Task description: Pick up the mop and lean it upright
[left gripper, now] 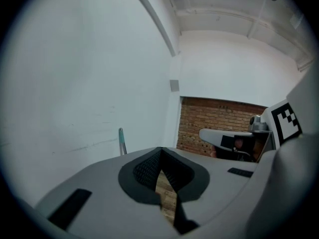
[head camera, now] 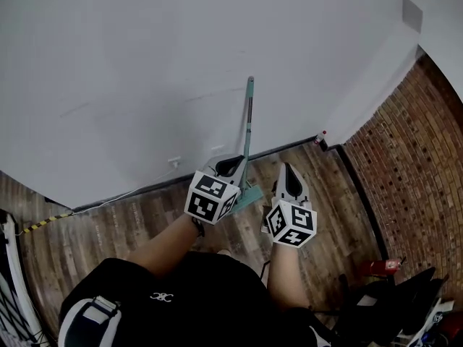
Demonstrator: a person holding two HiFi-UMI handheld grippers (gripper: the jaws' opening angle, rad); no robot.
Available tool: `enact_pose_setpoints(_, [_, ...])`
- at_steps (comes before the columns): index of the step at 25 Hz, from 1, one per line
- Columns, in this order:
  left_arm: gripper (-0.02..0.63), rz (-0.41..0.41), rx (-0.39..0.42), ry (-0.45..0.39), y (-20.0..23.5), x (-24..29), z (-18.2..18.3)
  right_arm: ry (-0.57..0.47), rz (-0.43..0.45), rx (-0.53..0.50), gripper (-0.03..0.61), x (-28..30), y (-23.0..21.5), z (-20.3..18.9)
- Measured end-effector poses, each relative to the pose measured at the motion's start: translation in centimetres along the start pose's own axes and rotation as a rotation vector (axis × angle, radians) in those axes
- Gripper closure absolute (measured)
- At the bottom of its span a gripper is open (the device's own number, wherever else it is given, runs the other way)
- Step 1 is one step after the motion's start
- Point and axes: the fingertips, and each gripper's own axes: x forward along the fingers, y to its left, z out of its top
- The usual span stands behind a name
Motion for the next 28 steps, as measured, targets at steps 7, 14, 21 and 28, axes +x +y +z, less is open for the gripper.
enact_pose_setpoints(7, [0.618,0.082,0.003,0.041,-0.1,3.2,-0.9,0.034,0.023,0.089,0.565,2.0,-4.1,-2.8])
enact_pose_setpoints(14, [0.618,0.092,-0.012,0.073,0.9,6.6,-1.4,0.077,0.06,0.097,0.565,5.1,-5.2,-4.0])
enact_pose_setpoints(21, [0.618,0.054,-0.056,0.052,2.9,12.1,-0.1,0.101,0.042,0.039,0.565,9.5,-7.5,-3.2])
enact_pose_setpoints(28, [0.618,0.012,-0.071,0.011,5.7,16.6,3.2,0.124,0.047,0.004,0.565,14.9,-8.5,-1.9])
